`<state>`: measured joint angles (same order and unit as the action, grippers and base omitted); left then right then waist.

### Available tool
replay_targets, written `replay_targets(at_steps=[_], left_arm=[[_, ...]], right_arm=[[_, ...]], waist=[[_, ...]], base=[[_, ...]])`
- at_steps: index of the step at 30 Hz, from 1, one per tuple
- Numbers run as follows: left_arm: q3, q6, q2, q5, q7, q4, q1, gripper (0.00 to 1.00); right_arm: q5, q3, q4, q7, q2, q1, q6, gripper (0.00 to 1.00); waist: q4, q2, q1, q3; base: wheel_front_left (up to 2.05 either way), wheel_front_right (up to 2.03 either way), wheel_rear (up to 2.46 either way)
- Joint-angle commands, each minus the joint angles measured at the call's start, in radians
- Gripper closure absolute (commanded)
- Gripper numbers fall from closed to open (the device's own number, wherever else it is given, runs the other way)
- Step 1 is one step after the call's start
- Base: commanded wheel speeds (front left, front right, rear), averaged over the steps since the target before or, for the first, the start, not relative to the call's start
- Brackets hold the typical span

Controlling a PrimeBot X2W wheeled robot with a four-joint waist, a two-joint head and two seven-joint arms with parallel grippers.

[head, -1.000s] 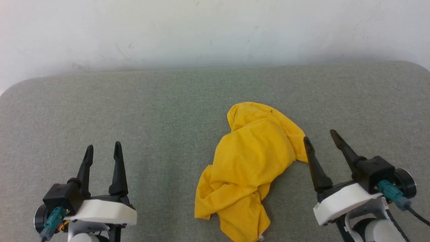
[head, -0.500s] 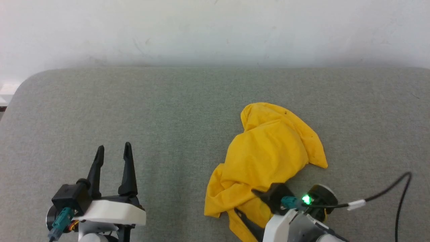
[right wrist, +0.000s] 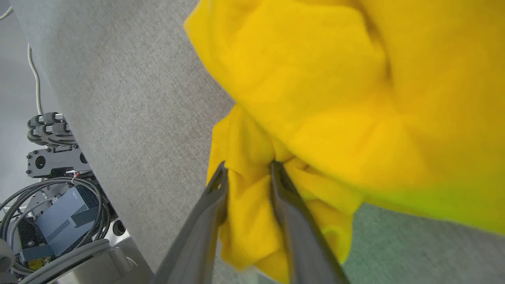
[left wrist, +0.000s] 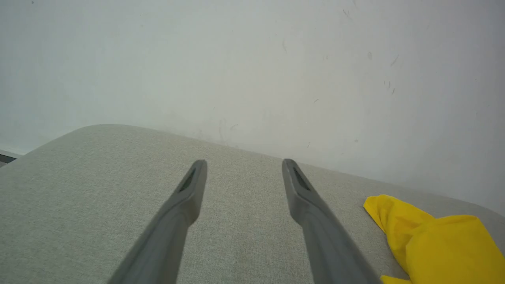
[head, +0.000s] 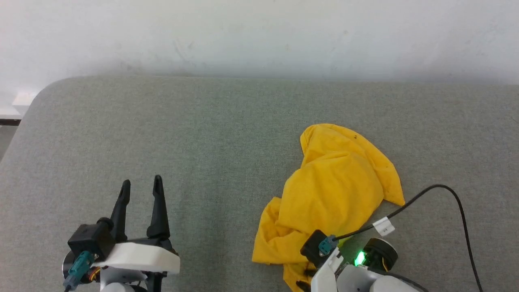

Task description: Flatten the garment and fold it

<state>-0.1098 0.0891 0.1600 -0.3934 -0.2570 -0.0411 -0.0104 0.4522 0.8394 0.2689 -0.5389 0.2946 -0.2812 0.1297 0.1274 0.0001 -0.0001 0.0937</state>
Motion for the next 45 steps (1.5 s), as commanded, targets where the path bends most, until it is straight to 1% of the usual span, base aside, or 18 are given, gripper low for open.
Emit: replay_targets(at_steps=[1, 3, 7, 11, 14, 18, 21, 23, 26, 29, 30, 31, 33, 36, 39, 41, 43, 45], left_arm=[[0.007, -0.006, -0.005, 0.012, -0.005, -0.006, -0.008, 0.0], [0.012, -0.008, -0.007, 0.014, -0.005, -0.009, -0.005, 0.0], [0.021, -0.012, -0.005, 0.018, -0.005, -0.014, 0.0, 0.0], [0.026, -0.016, -0.004, 0.019, -0.005, -0.017, 0.007, 0.0], [0.024, -0.019, -0.006, 0.018, -0.005, -0.019, 0.011, 0.0], [0.021, -0.025, -0.008, 0.014, -0.005, -0.023, 0.017, 0.0], [0.014, -0.029, -0.01, 0.013, -0.005, -0.028, 0.016, 0.0], [0.013, -0.03, -0.01, 0.012, -0.005, -0.031, 0.015, 0.0], [0.011, -0.032, -0.009, 0.01, -0.005, -0.036, 0.014, 0.0], [0.009, -0.034, -0.007, 0.008, -0.005, -0.04, 0.009, 0.0], [0.009, -0.034, -0.006, 0.007, -0.005, -0.041, 0.007, 0.0], [0.01, -0.034, -0.005, 0.006, -0.005, -0.042, 0.005, 0.0], [0.011, -0.033, -0.003, 0.005, -0.005, -0.042, 0.001, 0.0], [0.011, -0.033, -0.001, 0.004, -0.005, -0.043, -0.002, 0.0], [0.009, -0.032, -0.001, 0.003, -0.005, -0.044, -0.008, 0.0], [0.007, -0.032, -0.002, 0.002, -0.005, -0.043, -0.013, 0.0], [0.006, -0.031, -0.004, 0.002, -0.005, -0.042, -0.019, 0.0], [0.006, -0.031, -0.006, 0.001, -0.005, -0.04, -0.023, 0.0]], right_arm=[[0.032, 0.05, 0.039, -0.038, 0.014, 0.038, 0.001, 1.0], [0.046, 0.06, 0.011, -0.002, 0.015, 0.016, 0.001, 1.0], [0.012, 0.007, -0.086, 0.215, -0.004, -0.034, 0.001, 1.0], [-0.018, -0.15, -0.184, 0.41, -0.045, -0.029, 0.001, 1.0], [-0.042, -0.337, -0.245, 0.484, -0.074, 0.015, 0.001, 1.0], [-0.082, -0.651, -0.274, 0.498, -0.128, 0.115, 0.001, 1.0], [-0.124, -0.895, -0.256, 0.492, -0.173, 0.193, 0.001, 1.0], [-0.15, -1.036, -0.238, 0.486, -0.201, 0.241, 0.001, 1.0], [-0.182, -1.189, -0.195, 0.473, -0.228, 0.296, 0.001, 1.0], [-0.209, -1.274, -0.135, 0.448, -0.239, 0.332, 0.001, 1.0], [-0.217, -1.287, -0.121, 0.438, -0.241, 0.338, 0.001, 0.91], [-0.223, -1.289, -0.113, 0.434, -0.243, 0.34, 0.001, 0.64], [-0.203, -1.283, -0.111, 0.459, -0.244, 0.333, 0.001, 0.0], [-0.186, -1.279, -0.121, 0.506, -0.244, 0.321, 0.001, 0.0], [-0.176, -1.282, -0.161, 0.58, -0.244, 0.294, 0.001, 0.0], [-0.187, -1.27, -0.202, 0.602, -0.244, 0.275, 0.001, 0.0], [-0.221, -1.234, -0.241, 0.58, -0.244, 0.255, 0.001, 0.0], [-0.246, -1.162, -0.266, 0.522, -0.242, 0.229, 0.001, 0.0]], waist=[[-0.005, -0.0001, 0.0001, -0.005], [-0.013, -0.0001, 0.0001, -0.01], [-0.031, -0.0001, 0.0001, -0.019], [-0.054, -0.0001, 0.0001, -0.031], [-0.07, -0.0001, 0.0001, -0.038], [-0.088, -0.0001, 0.0001, -0.043], [-0.096, -0.0001, 0.0001, -0.042], [-0.101, -0.0001, 0.0001, -0.04], [-0.109, -0.0001, 0.0001, -0.035], [-0.113, -0.0001, 0.0001, -0.027], [-0.115, -0.0001, 0.0001, -0.024], [-0.116, -0.0001, 0.0001, -0.021], [-0.12, -0.0001, 0.0001, -0.014], [-0.122, -0.0001, 0.0001, -0.011], [-0.121, -0.0001, 0.0001, -0.006], [-0.119, -0.0001, 0.0001, -0.002], [-0.116, -0.0001, 0.0001, 0.002], [-0.114, -0.0001, 0.0001, 0.006]], base=[[0.0, 0.0, 0.0], [0.0, 0.0, 0.0], [0.0, 0.0, 0.0], [0.0, 0.0, 0.0], [0.0, 0.0, 0.0], [0.0, 0.0, 0.0], [0.0, 0.0, 0.0], [0.0, 0.0, 0.0], [0.0, 0.0, 0.0], [0.0, 0.0, 0.0], [0.0, 0.0, 0.0], [0.0, 0.0, 0.0], [0.0, 0.0, 0.0], [0.0, 0.0, 0.0], [0.0, 0.0, 0.0], [0.0, 0.0, 0.0], [0.0, 0.0, 0.0], [0.0, 0.0, 0.0]])
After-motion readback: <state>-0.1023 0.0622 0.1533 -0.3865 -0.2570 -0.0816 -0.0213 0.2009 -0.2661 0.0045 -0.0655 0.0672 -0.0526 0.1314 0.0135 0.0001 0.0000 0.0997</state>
